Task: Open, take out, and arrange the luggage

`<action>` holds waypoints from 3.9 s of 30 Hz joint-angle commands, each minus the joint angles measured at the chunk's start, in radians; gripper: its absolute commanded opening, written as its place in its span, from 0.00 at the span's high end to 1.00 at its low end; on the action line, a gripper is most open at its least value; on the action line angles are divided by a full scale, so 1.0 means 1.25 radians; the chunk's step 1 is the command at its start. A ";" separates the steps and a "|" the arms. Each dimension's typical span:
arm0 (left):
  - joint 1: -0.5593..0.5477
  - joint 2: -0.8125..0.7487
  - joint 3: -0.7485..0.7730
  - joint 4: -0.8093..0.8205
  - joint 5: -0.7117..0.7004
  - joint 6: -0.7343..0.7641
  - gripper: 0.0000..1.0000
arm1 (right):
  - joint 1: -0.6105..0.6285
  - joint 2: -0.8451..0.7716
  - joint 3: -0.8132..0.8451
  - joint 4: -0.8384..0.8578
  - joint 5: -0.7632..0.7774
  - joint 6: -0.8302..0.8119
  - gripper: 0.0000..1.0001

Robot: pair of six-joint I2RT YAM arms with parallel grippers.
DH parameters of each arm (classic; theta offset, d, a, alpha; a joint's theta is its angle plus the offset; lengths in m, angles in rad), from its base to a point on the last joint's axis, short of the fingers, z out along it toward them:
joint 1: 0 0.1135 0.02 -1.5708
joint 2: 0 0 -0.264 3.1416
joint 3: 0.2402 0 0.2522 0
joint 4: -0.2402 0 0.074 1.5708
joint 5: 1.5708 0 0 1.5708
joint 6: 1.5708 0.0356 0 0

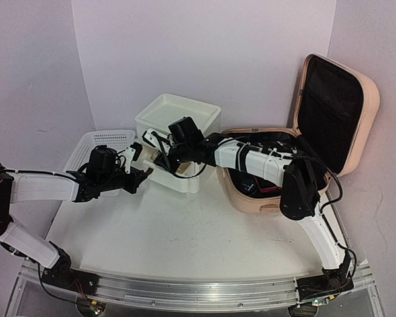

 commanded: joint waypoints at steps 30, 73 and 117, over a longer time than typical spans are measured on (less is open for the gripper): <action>-0.004 0.158 0.222 0.017 0.033 0.005 1.00 | -0.047 -0.583 -0.520 -0.105 0.187 0.366 0.20; -0.006 0.410 0.134 0.329 -0.003 0.004 0.42 | -0.162 -0.617 -0.742 -0.079 0.130 0.532 0.17; 0.090 0.530 0.249 0.415 0.214 -0.289 0.83 | -0.161 -0.682 -0.820 -0.073 0.115 0.572 0.17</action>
